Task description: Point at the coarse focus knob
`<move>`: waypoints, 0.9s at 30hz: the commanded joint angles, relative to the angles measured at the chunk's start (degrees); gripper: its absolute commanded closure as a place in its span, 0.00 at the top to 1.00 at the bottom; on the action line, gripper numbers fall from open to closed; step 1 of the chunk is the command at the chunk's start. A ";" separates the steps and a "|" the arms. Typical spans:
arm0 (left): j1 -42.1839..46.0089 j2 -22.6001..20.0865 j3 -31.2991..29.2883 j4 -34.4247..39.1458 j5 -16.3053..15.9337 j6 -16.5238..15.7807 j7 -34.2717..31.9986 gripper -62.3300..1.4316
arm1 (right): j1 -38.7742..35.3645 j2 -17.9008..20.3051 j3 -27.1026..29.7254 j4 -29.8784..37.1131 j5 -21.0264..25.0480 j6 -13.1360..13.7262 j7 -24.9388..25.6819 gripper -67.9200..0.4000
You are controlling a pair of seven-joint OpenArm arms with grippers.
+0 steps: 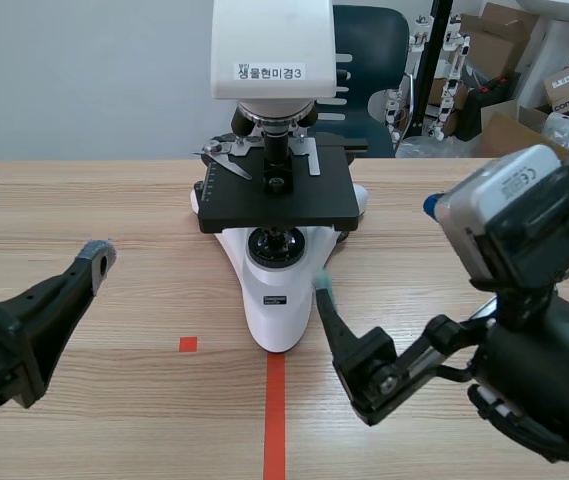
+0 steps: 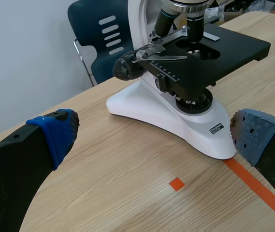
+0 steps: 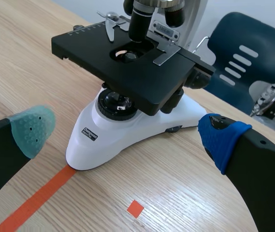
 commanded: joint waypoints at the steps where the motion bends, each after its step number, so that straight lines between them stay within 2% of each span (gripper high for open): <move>1: 1.03 0.02 -0.26 0.00 0.00 1.38 -1.33 1.00 | -0.09 3.19 0.07 0.70 0.66 -0.46 1.09 1.00; 4: 2.16 0.02 -0.26 -1.29 0.35 3.10 -4.17 1.00 | -0.11 8.44 0.02 0.76 5.49 -1.25 1.05 1.00; 7: 2.23 0.02 -0.26 -3.67 0.33 3.08 -6.88 1.00 | -0.09 14.78 0.04 1.14 11.69 -5.18 1.51 1.00; 9: 2.23 0.00 -0.26 -5.20 0.35 3.10 -9.35 1.00 | -0.07 18.12 0.13 1.51 14.05 -7.39 1.53 1.00; 17: 2.23 0.00 -0.26 -9.25 0.31 3.26 -17.07 1.00 | 2.75 25.68 0.13 2.19 16.00 -7.52 1.46 1.00; 21: 2.23 0.00 -0.26 -10.56 0.33 3.26 -18.82 1.00 | 5.18 29.35 0.13 2.19 17.92 -7.45 0.61 1.00; 27: 2.21 0.00 -0.26 -10.95 0.35 3.26 -19.19 1.00 | 6.12 32.37 0.13 2.19 18.08 -6.43 1.14 1.00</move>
